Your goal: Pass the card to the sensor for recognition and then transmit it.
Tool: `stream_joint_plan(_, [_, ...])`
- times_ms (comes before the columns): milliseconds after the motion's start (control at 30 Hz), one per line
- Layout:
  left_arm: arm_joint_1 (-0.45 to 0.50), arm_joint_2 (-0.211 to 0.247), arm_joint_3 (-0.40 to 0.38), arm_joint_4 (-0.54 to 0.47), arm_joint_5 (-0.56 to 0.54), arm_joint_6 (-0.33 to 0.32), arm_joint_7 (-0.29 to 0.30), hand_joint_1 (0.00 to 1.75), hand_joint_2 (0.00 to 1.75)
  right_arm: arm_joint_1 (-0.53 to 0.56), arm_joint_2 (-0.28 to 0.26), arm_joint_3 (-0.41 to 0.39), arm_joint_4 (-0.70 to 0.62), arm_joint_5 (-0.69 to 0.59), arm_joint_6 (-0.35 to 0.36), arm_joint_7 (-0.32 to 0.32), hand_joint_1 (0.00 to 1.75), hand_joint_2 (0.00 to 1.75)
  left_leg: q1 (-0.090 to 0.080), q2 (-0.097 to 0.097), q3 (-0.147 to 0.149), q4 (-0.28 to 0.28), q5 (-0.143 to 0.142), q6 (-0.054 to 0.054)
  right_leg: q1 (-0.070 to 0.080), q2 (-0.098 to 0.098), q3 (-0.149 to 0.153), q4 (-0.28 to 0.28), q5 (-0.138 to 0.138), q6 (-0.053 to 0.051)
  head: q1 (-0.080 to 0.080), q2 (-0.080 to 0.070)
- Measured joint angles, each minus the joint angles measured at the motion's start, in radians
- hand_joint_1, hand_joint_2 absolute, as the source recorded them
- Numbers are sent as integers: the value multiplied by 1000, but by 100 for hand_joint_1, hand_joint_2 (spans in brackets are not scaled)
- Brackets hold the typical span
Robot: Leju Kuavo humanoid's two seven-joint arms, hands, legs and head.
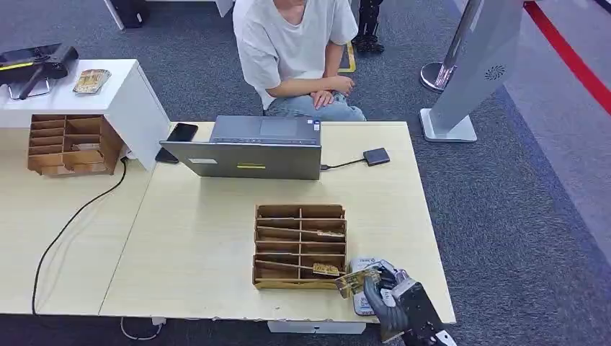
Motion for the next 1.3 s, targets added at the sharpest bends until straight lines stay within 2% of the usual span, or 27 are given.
stream_joint_plan(833, [0,2,0,0,-13,-1,0,0,0,-47,-34,-40,88,78,13,92,175,175,0,0,0,0,0,0,0,0,0,0,0,0,0,0])
stream_joint_plan(1300, [0,2,0,0,-14,-2,0,0,0,-52,-36,-45,108,84,13,93,175,175,0,0,0,0,0,0,0,0,0,0,0,0,0,0])
